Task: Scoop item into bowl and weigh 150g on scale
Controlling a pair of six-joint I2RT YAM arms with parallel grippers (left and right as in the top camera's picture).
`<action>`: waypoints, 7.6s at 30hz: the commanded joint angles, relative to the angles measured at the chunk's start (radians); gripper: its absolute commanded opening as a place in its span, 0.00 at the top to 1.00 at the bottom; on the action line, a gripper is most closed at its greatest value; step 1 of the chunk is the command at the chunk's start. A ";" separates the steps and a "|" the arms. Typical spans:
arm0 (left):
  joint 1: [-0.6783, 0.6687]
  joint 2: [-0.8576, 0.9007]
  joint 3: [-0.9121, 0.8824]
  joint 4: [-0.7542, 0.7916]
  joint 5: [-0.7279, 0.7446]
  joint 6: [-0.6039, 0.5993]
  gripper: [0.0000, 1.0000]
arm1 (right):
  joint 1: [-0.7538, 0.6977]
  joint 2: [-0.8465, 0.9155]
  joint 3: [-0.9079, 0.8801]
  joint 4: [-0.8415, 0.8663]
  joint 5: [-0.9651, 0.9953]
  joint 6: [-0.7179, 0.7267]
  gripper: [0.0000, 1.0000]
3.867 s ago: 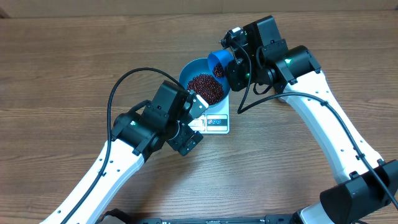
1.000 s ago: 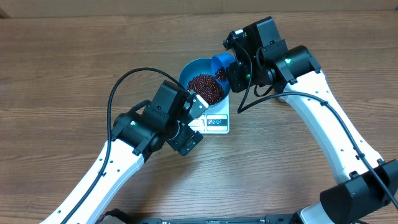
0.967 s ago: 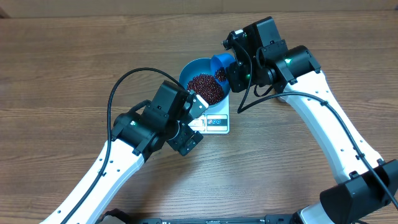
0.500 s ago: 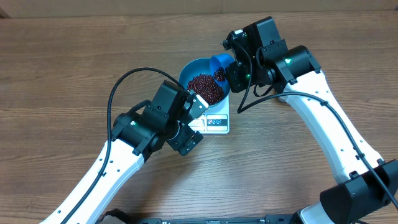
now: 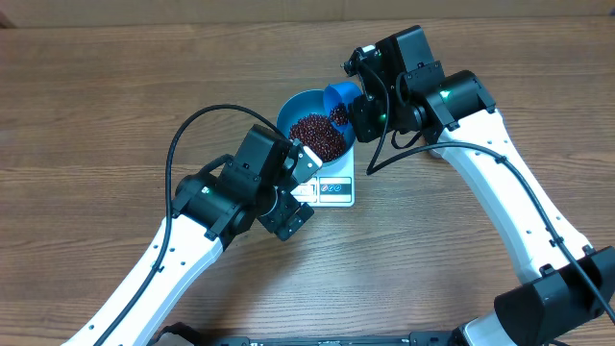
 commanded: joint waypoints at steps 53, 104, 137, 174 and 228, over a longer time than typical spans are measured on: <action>0.005 -0.003 -0.007 0.004 0.015 0.015 0.00 | 0.006 0.002 0.033 0.005 -0.005 -0.039 0.96; 0.005 -0.003 -0.007 0.004 0.015 0.016 0.01 | 0.006 0.002 0.033 0.004 -0.008 -0.045 0.96; 0.005 -0.003 -0.007 0.004 0.015 0.016 0.01 | 0.006 0.002 0.033 0.005 -0.008 -0.045 0.96; 0.005 -0.003 -0.007 0.004 0.015 0.015 0.00 | -0.133 0.002 0.033 0.008 -0.378 0.172 0.96; 0.005 -0.003 -0.007 0.004 0.015 0.016 0.00 | -0.607 0.002 0.033 -0.206 0.161 -0.012 0.96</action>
